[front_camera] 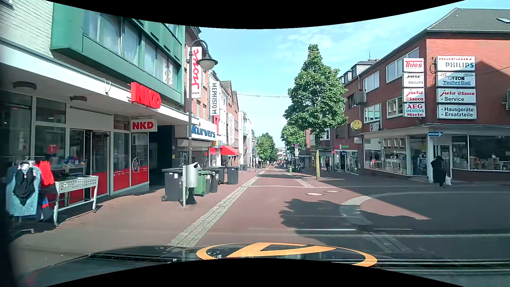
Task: Follow the waypoints while adhering to traffic rules and regulations
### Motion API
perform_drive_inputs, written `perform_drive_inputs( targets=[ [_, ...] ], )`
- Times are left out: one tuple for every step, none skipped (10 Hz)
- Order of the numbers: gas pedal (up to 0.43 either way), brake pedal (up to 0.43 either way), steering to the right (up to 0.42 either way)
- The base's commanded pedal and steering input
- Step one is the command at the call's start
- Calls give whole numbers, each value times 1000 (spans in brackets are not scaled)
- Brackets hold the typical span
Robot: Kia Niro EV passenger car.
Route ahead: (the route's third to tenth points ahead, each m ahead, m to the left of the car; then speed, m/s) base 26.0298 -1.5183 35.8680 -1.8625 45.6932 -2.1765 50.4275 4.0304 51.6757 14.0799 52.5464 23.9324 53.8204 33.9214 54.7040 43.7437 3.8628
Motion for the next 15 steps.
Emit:
perform_drive_inputs(
  targets=[
    [0,0,9],
    [0,0,10],
    [0,0,10],
    [0,0,10],
    [0,0,9],
    [0,0,8],
    [0,0,8],
    [0,0,8],
    [0,0,6],
    [0,0,4],
    [0,0,4],
    [0,0,4],
    [0,0,4],
    [0,0,4],
    [0,0,4]
  ],
)
